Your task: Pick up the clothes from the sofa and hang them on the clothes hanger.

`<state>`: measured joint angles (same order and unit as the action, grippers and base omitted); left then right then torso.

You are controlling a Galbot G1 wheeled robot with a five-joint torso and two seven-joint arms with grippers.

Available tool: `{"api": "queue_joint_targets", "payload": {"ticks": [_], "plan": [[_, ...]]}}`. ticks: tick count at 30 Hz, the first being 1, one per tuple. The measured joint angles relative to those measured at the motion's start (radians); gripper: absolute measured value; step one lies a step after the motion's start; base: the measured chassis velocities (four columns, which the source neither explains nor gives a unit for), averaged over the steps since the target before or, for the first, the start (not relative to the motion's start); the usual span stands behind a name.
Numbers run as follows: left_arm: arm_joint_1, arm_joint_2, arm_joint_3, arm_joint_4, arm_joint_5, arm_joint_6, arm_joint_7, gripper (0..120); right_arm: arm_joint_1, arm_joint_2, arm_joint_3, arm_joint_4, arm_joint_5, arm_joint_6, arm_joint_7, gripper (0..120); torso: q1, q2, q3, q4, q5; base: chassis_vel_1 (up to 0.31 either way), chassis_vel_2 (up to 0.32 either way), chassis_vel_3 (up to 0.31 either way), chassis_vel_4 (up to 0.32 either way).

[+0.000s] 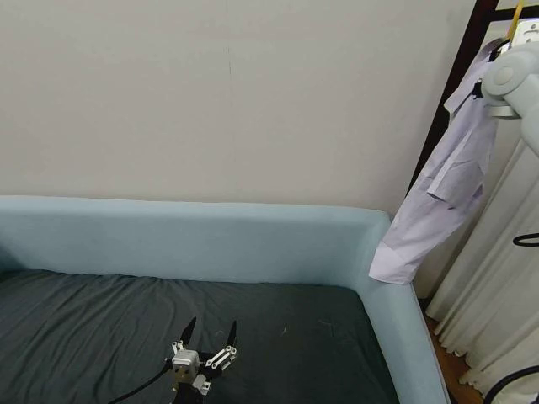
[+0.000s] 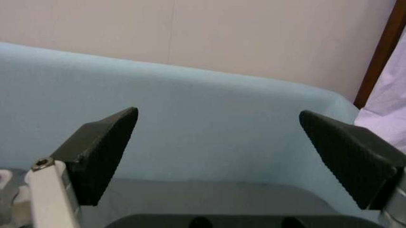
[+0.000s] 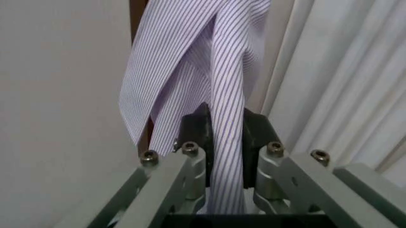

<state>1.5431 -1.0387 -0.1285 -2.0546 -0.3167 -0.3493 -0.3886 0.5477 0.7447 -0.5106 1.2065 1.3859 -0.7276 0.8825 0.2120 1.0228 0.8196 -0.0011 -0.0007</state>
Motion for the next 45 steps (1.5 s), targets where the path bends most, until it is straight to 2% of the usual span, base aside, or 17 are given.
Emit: {"api": "queue_joint_targets", "payload": {"ticks": [2,4,9,10,12,14,16,18,19,20,23,25,28,33,41,44,45], "plan": [[0.0,0.0,0.0,0.0,0.0,0.0,0.0,100,-0.012,-0.031,-0.001,0.052,-0.019,0.004,-0.017,26,0.0,0.0,0.0,-0.0001,0.0003,0.0,0.0,0.0,0.0],[0.0,0.0,0.0,0.0,0.0,0.0,0.0,100,-0.019,-0.048,-0.001,0.079,-0.021,0.004,-0.02,29,0.0,0.0,0.0,-0.0002,0.0,0.0,0.0,0.0,0.0],[0.0,0.0,0.0,0.0,0.0,0.0,0.0,100,-0.073,-0.143,0.022,0.239,-0.02,0.004,-0.035,49,0.0,0.0,0.0,0.0001,0.0,0.0,0.0,0.0,0.0],[0.0,0.0,0.0,0.0,0.0,0.0,0.0,100,-0.073,-0.143,0.022,0.239,-0.02,0.004,-0.035,49,0.0,0.0,0.0,0.0001,0.0,0.0,0.0,0.0,0.0],[0.0,0.0,0.0,0.0,0.0,0.0,0.0,100,-0.129,-0.206,0.066,0.344,-0.017,0.008,-0.052,61,0.0,0.0,0.0,-0.0006,0.0001,0.0,0.0,0.0,0.0],[0.0,0.0,0.0,0.0,0.0,0.0,0.0,100,-0.202,-0.272,0.124,0.437,-0.034,0.018,-0.075,68,0.0,0.0,0.0,-0.0001,0.0,0.0,0.0,0.0,0.0],[0.0,0.0,0.0,0.0,0.0,0.0,0.0,100,-0.254,-0.302,0.17,0.489,-0.052,0.033,-0.084,74,0.0,0.0,0.0,-0.0004,0.0001,0.0,0.0,0.0,0.0],[0.0,0.0,0.0,0.0,0.0,0.0,0.0,100,-0.411,-0.365,0.3,0.597,-0.084,0.087,-0.115,84,0.0,0.0,0.0,-0.0003,-0.0002,0.0,0.0,0.0,0.0],[0.0,0.0,0.0,0.0,0.0,0.0,0.0,100,-0.486,-0.393,0.337,0.642,-0.098,0.138,-0.145,87,0.0,0.0,0.0,-0.0009,0.0,0.0,0.0,0.0,0.0],[0.0,0.0,0.0,0.0,0.0,0.0,0.0,100,-0.486,-0.393,0.337,0.642,-0.098,0.138,-0.145,87,0.0,0.0,0.0,-0.0009,0.0,0.0,0.0,0.0,0.0],[0.0,0.0,0.0,0.0,0.0,0.0,0.0,100,-0.629,-0.453,0.374,0.739,-0.12,0.353,-0.247,98,0.0,0.0,0.0,-0.0007,0.0003,0.0,0.0,0.0,0.0],[0.0,0.0,0.0,0.0,0.0,0.0,0.0,100,-0.641,-0.453,0.378,0.749,-0.1,0.399,-0.261,100,0.0,0.0,0.0,-0.0005,-0.0004,0.0,0.0,0.0,0.0],[0.0,0.0,0.0,0.0,0.0,0.0,0.0,100,-0.67,-0.42,0.374,0.775,-0.044,0.567,-0.335,100,0.0,0.0,0.0,0.0005,-0.0004,0.0,0.0,0.0,0.0],[0.0,0.0,0.0,0.0,0.0,0.0,0.0,100,-0.728,-0.351,0.372,0.803,-0.037,0.67,-0.406,100,0.0,0.0,0.0,0.0001,-0.0002,0.0,0.0,0.0,0.0],[0.0,0.0,0.0,0.0,0.0,0.0,0.0,100,-0.889,-0.237,0.382,0.774,-0.093,0.715,-0.453,100,0.0,0.0,0.0,-0.0001,-0.0003,0.0,0.0,0.0,0.0],[0.0,0.0,0.0,0.0,0.0,0.0,0.0,100,-1.036,-0.168,0.402,0.709,-0.207,0.735,-0.463,100,0.0,0.0,0.0,0.0,0.0003,0.0,0.0,0.0,0.0],[0.0,0.0,0.0,0.0,0.0,0.0,0.0,100,-1.036,-0.168,0.402,0.709,-0.207,0.735,-0.463,100,0.0,0.0,0.0,0.0,0.0003,0.0,0.0,0.0,0.0]]}}
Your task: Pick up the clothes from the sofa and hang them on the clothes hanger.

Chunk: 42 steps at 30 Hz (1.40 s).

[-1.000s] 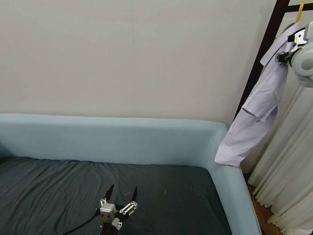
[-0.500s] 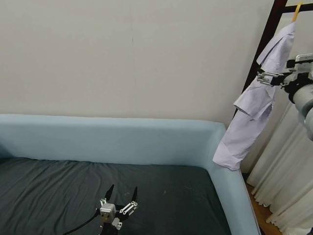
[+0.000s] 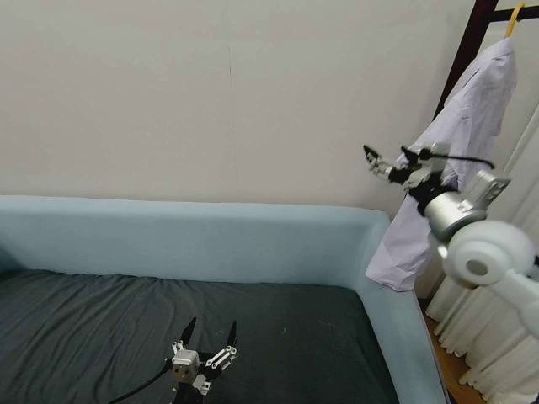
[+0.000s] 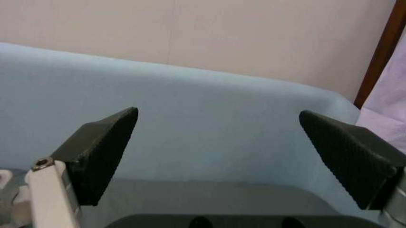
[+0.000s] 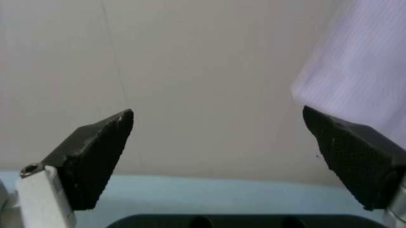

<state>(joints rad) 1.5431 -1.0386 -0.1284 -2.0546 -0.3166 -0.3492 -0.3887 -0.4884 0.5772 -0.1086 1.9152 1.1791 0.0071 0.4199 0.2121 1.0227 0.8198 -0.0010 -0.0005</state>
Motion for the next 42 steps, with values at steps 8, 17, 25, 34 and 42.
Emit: {"api": "queue_joint_targets", "payload": {"ticks": [8,17,25,34,42], "plan": [[0.0,0.0,0.0,0.0,0.0,0.0,0.0,100,-0.461,0.138,0.211,-0.07,-0.404,0.103,-0.063,100,0.0,0.0,0.0,-0.0006,0.0,0.0,0.0,0.0,0.0],[0.0,0.0,0.0,0.0,0.0,0.0,0.001,100,-0.989,0.442,0.638,0.06,-0.82,0.22,-0.191,100,0.0,0.0,0.0,-0.0007,-0.0004,0.0,0.0,0.0,0.0],[0.0,0.0,0.0,0.0,0.0,0.0,0.0,100,-1.329,0.632,0.811,0.193,-0.97,0.405,-0.272,100,0.0,0.0,0.0,-0.0004,-0.0007,0.0,0.0,0.0,0.0],[0.0,0.0,0.0,0.0,0.0,0.0,0.0,100,-1.374,0.67,0.809,0.201,-1.01,0.463,-0.28,100,0.0,0.0,0.0,0.0,-0.0004,0.0,0.0,0.0,0.0],[0.0,0.0,0.0,0.0,0.0,0.0,0.0,100,-1.366,0.666,0.804,0.2,-1.005,0.461,-0.278,100,0.0,0.0,0.0,-0.0002,-0.0004,0.0,0.0,0.0,0.0]]}}
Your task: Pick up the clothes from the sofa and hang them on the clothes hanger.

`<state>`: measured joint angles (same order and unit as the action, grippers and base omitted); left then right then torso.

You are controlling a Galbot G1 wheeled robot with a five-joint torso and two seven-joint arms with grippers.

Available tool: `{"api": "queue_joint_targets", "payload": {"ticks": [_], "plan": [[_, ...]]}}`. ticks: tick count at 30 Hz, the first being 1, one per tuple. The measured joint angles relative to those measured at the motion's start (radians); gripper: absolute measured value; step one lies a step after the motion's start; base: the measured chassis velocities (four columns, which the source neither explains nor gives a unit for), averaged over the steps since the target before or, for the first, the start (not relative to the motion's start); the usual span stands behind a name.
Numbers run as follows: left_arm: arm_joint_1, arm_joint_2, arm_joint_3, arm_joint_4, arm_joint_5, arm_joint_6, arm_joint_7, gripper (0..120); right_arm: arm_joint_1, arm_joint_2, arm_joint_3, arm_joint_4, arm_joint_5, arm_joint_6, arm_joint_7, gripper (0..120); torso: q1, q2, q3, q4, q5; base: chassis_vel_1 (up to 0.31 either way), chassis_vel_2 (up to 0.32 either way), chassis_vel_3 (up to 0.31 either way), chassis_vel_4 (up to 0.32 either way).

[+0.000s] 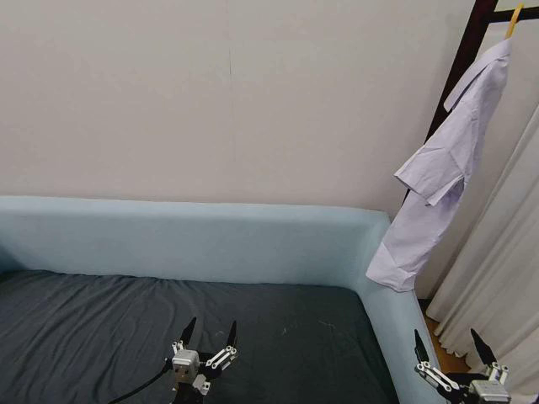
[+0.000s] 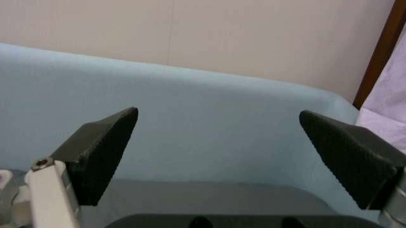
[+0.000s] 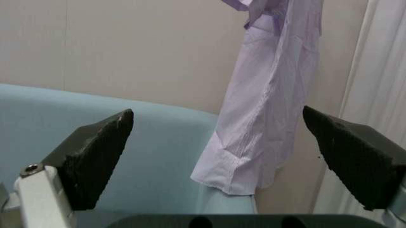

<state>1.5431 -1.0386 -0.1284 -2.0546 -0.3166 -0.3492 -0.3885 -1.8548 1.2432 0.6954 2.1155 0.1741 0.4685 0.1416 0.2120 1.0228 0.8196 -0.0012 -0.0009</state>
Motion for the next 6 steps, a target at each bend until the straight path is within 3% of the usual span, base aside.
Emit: {"api": "queue_joint_targets", "payload": {"ticks": [6], "plan": [[0.0,0.0,0.0,0.0,0.0,0.0,0.0,100,0.004,-0.002,-0.003,-0.001,0.003,-0.003,0.001,100,0.0,0.0,0.0,0.0,0.0,0.0,0.0,0.0,0.0]]}}
